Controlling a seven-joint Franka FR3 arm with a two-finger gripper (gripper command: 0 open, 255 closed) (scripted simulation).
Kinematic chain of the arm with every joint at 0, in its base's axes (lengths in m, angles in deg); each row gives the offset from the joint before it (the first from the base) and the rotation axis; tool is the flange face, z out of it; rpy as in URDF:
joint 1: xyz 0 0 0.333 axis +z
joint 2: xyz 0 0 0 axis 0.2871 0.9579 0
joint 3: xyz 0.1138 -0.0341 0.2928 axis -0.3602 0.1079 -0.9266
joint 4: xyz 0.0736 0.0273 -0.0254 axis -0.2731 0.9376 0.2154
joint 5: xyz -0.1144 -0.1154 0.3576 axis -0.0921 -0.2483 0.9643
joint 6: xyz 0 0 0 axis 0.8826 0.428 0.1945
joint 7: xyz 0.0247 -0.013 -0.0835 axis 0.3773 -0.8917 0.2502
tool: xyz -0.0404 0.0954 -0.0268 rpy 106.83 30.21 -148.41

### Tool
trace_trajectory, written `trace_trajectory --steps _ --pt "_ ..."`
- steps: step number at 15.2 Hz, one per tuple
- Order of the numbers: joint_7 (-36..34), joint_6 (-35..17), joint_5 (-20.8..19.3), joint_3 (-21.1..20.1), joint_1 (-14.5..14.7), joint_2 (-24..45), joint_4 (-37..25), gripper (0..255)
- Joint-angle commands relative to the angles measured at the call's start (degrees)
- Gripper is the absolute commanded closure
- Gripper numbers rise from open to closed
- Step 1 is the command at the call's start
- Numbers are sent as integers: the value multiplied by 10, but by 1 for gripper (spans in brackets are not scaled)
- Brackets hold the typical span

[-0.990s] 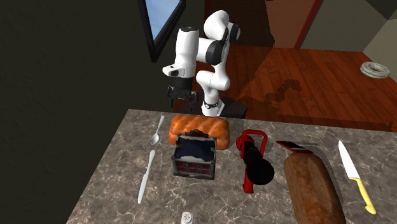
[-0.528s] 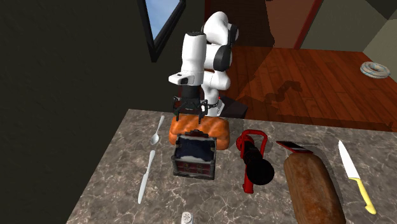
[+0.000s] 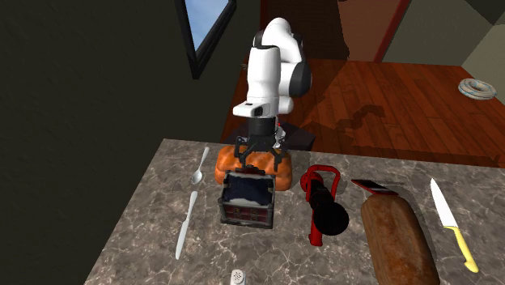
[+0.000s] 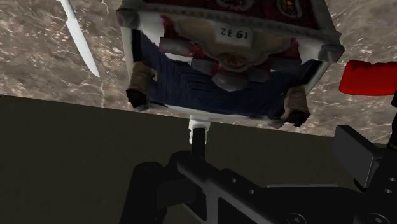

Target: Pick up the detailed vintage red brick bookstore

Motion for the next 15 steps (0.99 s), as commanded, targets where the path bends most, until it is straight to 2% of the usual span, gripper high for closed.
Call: trace_trajectory --steps 1,3,12,13,15 --pt "12 -13 4 -8 9 21 -23 0" --pt "20 -21 5 -15 18 39 -44 0" --pt "28 -80 12 -16 19 31 23 0" --pt "28 -80 12 -16 19 32 22 255" --pt "28 -80 12 -16 19 31 23 255"
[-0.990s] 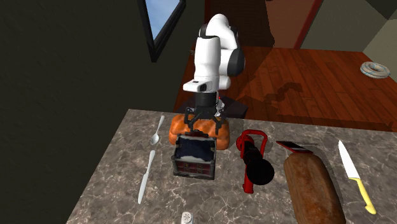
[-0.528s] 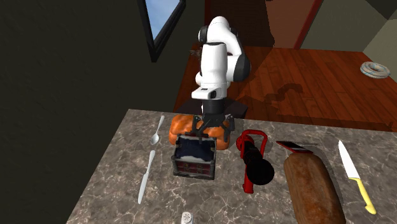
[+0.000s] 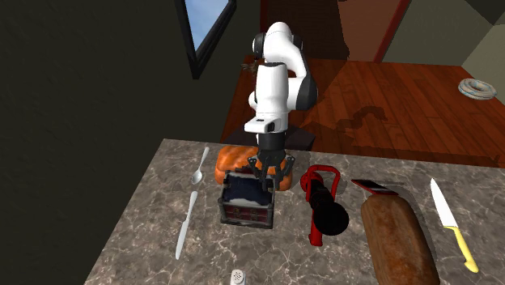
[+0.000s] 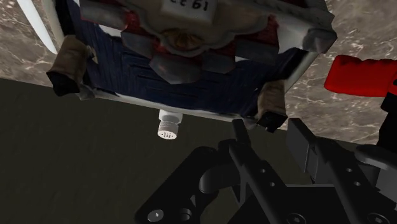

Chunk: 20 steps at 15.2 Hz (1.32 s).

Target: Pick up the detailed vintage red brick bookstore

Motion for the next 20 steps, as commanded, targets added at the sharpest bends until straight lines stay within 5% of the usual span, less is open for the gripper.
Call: trace_trajectory --steps 1,7,20 --pt "0 0 0 0 0 0 1 255" --pt "0 0 0 0 0 0 0 255" --pt "-14 102 -12 0 -3 19 -120 255"
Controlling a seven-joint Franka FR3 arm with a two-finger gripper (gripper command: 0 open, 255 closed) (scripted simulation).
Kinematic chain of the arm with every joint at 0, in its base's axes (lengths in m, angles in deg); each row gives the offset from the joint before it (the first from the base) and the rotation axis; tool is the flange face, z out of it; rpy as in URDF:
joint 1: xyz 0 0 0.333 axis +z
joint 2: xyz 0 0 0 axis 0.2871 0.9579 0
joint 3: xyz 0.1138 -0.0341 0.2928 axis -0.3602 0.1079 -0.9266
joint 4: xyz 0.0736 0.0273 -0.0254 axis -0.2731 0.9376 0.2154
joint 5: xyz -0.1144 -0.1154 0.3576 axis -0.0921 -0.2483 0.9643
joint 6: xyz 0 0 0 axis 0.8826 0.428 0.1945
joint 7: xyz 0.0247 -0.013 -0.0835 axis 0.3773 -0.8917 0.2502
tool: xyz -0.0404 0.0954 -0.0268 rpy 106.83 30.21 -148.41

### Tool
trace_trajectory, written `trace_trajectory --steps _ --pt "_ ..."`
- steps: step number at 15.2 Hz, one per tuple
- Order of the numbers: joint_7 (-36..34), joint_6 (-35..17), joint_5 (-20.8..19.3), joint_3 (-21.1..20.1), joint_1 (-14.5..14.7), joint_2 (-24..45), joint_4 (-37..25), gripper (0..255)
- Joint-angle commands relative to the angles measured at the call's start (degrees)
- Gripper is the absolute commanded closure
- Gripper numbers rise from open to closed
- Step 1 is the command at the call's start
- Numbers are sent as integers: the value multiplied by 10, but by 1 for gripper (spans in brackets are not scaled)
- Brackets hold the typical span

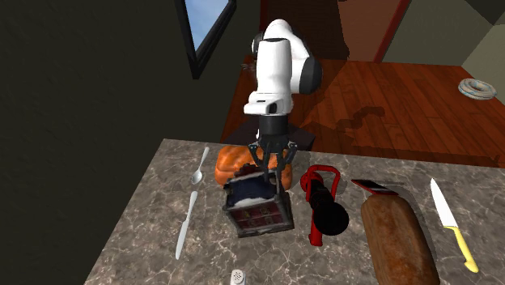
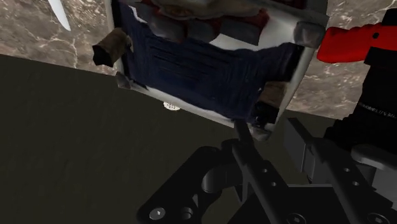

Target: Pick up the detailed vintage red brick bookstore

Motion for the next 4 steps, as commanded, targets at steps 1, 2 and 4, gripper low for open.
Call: trace_trajectory --steps 1,2,4 --pt "-2 18 -2 0 -1 5 -24 255" --pt "-3 26 -3 0 -1 7 -35 255" --pt "-3 27 -3 0 -1 8 -37 255"
